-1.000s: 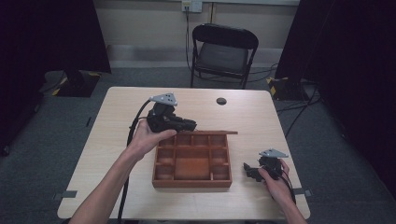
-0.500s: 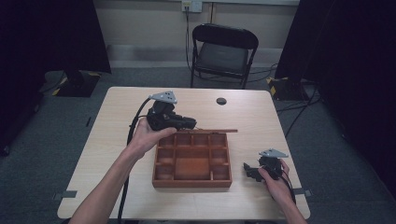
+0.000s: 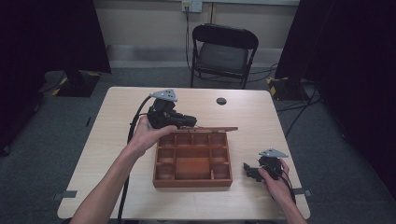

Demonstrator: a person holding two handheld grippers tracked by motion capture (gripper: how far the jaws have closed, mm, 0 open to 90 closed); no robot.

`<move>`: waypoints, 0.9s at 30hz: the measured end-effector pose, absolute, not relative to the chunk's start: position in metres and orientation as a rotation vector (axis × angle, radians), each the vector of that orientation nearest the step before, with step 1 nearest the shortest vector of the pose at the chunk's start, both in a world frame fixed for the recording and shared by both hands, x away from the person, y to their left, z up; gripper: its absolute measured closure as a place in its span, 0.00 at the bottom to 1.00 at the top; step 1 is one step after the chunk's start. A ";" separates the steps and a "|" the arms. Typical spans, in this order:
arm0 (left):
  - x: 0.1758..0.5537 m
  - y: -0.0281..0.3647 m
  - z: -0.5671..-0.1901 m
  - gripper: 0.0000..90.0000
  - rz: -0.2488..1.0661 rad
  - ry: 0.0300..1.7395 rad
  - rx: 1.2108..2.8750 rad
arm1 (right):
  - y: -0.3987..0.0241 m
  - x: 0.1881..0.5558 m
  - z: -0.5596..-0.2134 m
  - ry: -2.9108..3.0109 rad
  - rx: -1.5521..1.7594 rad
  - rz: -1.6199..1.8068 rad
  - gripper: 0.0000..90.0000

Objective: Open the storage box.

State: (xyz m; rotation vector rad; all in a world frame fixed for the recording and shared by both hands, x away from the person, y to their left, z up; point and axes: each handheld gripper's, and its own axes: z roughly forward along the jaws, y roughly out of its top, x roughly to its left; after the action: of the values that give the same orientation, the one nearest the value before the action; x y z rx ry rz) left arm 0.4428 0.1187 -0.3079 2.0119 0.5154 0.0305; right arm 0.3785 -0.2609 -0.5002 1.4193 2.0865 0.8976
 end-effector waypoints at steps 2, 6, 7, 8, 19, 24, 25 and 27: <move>0.443 0.119 -0.308 0.93 0.029 0.518 2.012 | -0.261 0.379 -0.500 2.087 1.420 0.897 0.12; 0.444 0.119 -0.307 0.93 0.030 0.520 2.011 | -0.260 0.379 -0.500 2.087 1.420 0.896 0.11; 0.444 0.119 -0.307 0.93 0.030 0.520 2.011 | -0.260 0.379 -0.500 2.086 1.422 0.896 0.11; 0.445 0.119 -0.306 0.93 0.031 0.516 2.014 | -0.260 0.379 -0.500 2.086 1.423 0.896 0.11; 0.448 0.118 -0.303 0.94 0.056 0.515 2.008 | -0.260 0.379 -0.500 2.086 1.423 0.896 0.11; 0.449 0.118 -0.302 0.94 0.065 0.518 2.008 | -0.260 0.379 -0.500 2.087 1.422 0.895 0.11; 0.449 0.118 -0.302 0.94 0.065 0.518 2.008 | -0.260 0.379 -0.500 2.087 1.422 0.895 0.11; 0.450 0.118 -0.302 0.94 0.061 0.524 2.005 | -0.260 0.379 -0.500 2.086 1.421 0.897 0.11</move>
State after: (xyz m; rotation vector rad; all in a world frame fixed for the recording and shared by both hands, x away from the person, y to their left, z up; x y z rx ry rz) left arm 0.4501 0.1182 -0.3016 2.0052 0.5237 0.0610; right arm 0.3792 -0.2604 -0.5003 1.4208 2.0861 0.8966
